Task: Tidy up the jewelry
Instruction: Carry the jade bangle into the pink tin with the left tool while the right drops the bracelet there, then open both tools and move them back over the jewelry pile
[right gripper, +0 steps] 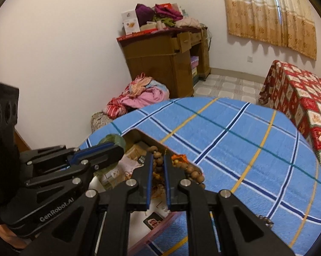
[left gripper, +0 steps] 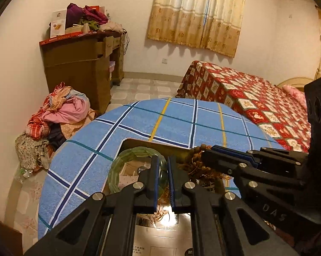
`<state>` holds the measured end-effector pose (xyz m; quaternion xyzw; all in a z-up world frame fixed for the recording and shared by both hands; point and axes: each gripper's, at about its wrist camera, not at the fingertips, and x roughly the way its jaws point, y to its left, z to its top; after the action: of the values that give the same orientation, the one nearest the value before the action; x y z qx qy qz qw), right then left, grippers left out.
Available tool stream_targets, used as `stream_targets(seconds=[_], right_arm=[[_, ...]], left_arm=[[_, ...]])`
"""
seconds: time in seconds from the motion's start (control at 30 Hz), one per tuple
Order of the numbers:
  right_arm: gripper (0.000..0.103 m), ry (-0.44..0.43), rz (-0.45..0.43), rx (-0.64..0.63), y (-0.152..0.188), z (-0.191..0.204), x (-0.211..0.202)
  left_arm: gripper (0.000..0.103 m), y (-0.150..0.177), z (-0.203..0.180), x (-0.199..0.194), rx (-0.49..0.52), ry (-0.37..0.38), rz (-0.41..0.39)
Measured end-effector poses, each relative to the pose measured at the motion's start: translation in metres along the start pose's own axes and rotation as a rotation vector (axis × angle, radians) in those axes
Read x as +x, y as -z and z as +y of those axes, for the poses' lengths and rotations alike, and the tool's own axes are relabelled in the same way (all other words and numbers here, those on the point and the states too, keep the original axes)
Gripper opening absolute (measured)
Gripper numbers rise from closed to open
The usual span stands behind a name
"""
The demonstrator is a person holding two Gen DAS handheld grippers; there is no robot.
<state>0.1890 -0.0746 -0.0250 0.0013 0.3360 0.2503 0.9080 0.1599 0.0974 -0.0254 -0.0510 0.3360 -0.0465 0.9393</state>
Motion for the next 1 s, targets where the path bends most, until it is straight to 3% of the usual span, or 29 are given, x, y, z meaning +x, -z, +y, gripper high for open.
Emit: stream_targets(seconds=[0.1, 0.17, 0.23, 0.3, 0.47, 1.0], right_arm=[[0.020, -0.013, -0.001, 0.000, 0.001, -0.002, 0.000], [0.034, 0.002, -0.007, -0.008, 0.002, -0.002, -0.004], [0.036, 0.009, -0.014, -0.003, 0.002, -0.004, -0.008], [0.040, 0.021, -0.015, 0.008, 0.004, -0.010, -0.017], [0.060, 0.053, -0.037, 0.032, 0.017, -0.026, -0.046], [0.063, 0.214, 0.003, 0.242, 0.100, -0.097, -0.121]], left_arm=[[0.013, 0.001, -0.002, -0.001, 0.015, -0.029, 0.017], [0.027, 0.001, -0.002, -0.004, 0.015, -0.032, 0.015], [0.049, 0.002, -0.001, -0.010, 0.006, -0.065, 0.000], [0.063, 0.004, 0.001, -0.019, -0.004, -0.052, -0.025], [0.064, 0.010, -0.002, -0.032, -0.003, -0.074, -0.034], [0.064, 0.061, -0.075, -0.055, 0.080, -0.039, -0.027]])
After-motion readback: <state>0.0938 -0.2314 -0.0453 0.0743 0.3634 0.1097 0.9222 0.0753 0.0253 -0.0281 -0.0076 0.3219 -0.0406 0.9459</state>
